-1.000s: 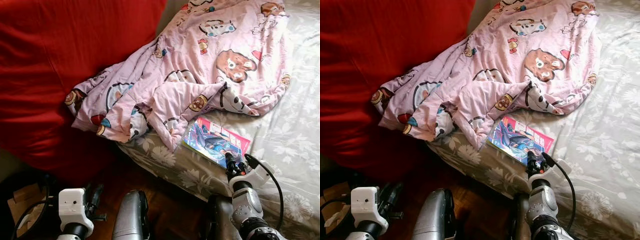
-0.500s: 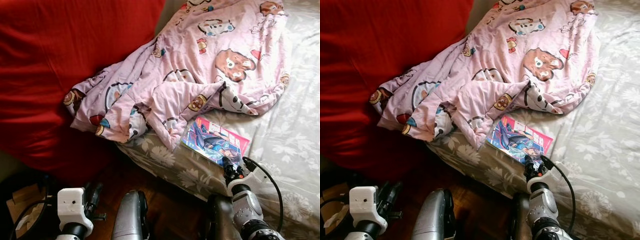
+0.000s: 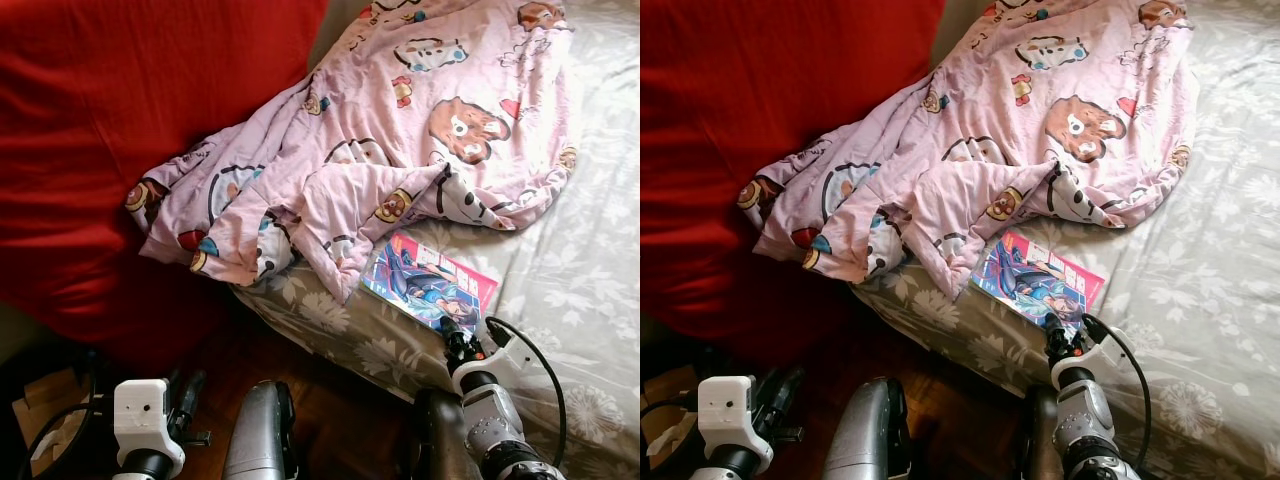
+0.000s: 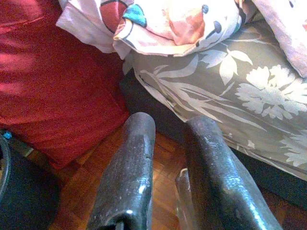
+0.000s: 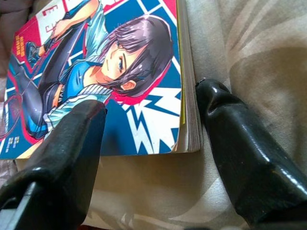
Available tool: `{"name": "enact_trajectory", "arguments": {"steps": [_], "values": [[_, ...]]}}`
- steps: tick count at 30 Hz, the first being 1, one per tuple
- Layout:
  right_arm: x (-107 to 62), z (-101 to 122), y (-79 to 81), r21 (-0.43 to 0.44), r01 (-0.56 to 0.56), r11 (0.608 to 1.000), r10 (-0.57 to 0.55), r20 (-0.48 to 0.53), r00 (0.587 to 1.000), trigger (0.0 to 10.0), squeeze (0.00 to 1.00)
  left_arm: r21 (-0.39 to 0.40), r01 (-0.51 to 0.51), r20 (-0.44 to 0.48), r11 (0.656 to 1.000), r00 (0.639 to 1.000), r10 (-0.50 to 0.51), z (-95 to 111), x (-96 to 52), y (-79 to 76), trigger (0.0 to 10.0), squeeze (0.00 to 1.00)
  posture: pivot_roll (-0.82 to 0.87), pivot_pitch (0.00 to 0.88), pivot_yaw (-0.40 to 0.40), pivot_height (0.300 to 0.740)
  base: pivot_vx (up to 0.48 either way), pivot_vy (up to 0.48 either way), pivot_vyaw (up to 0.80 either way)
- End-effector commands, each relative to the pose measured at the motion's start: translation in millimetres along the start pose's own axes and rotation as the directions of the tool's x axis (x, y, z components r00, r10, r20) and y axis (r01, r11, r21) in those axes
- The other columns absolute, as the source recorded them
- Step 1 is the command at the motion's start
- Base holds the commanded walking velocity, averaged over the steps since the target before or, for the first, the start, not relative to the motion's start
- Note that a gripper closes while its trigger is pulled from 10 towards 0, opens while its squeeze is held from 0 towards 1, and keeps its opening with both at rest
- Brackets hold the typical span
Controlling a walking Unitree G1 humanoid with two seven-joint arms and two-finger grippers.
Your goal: Clean up the room
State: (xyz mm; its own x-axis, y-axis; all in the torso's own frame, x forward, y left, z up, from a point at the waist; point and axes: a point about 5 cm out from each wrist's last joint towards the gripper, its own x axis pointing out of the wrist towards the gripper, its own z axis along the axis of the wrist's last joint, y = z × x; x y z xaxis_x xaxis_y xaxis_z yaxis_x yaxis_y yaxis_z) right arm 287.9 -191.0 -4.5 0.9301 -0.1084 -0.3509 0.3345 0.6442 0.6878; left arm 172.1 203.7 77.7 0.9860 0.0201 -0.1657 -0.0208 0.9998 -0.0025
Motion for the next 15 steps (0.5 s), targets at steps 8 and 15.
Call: {"name": "enact_trajectory", "arguments": {"steps": [8, 15], "values": [[-21.3, -26, -35.6, 0.07, 0.187, 0.98, -0.181, -0.092, 0.979, 10.0, 0.0, 0.025, -0.007, -0.029, 1.0, 1.0, 0.008, -2, -4.9, 6.5, 10.0, 0.0, 0.27, 0.224, 0.127, 0.576, 0.0, 0.0, 0.0], [-22.4, -30, -36.0, 0.088, 0.191, 0.978, -0.181, -0.113, 0.977, 10.0, 0.0, 0.028, -0.002, -0.029, 1.0, 1.0, 0.003, -2, -4.7, 5.6, 10.0, 0.0, 0.27, 0.223, 0.128, 0.576, 0.0, 0.0, 0.0]]}}
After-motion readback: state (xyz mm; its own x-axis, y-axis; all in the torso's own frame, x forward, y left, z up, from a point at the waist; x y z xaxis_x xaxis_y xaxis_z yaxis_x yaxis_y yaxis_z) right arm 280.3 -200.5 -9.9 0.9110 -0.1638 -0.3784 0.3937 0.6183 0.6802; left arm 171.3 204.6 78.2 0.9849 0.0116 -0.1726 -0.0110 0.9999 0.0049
